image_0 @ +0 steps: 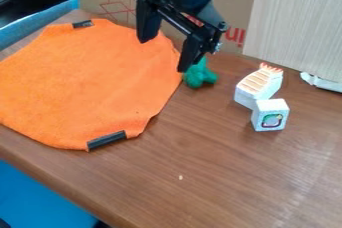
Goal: Grab the white cube and move it to the edge of the cloth
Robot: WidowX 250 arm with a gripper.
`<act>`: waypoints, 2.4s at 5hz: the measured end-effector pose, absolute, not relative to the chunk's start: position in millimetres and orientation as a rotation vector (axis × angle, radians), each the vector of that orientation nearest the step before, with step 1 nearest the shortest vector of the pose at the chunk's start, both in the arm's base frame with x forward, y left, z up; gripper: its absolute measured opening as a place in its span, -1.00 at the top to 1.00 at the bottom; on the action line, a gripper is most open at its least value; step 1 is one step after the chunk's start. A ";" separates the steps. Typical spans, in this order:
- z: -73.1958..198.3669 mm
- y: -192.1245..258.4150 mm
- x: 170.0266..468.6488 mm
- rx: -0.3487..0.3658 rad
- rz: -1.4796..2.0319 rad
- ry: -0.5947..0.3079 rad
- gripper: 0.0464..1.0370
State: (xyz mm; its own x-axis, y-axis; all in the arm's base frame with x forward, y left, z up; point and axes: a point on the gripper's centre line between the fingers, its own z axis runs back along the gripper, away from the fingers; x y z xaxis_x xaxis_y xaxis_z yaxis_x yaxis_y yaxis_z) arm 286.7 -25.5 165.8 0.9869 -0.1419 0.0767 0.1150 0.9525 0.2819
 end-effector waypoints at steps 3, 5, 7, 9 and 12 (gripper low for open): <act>142.7 -45.5 313.4 0.256 -0.176 -0.081 -0.93; 115.7 -71.5 338.8 0.162 -0.326 -0.105 -0.93; 113.0 -84.7 351.9 0.031 -0.516 -0.175 -0.93; 107.3 -95.0 365.0 -0.007 -0.640 -0.246 -0.93; 90.6 -123.5 378.2 0.009 -0.696 -0.233 -0.93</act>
State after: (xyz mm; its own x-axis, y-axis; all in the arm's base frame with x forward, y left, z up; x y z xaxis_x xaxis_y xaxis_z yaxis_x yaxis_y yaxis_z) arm 378.2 -123.5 90.6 0.7428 -0.6358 0.2097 0.6338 0.7687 0.0858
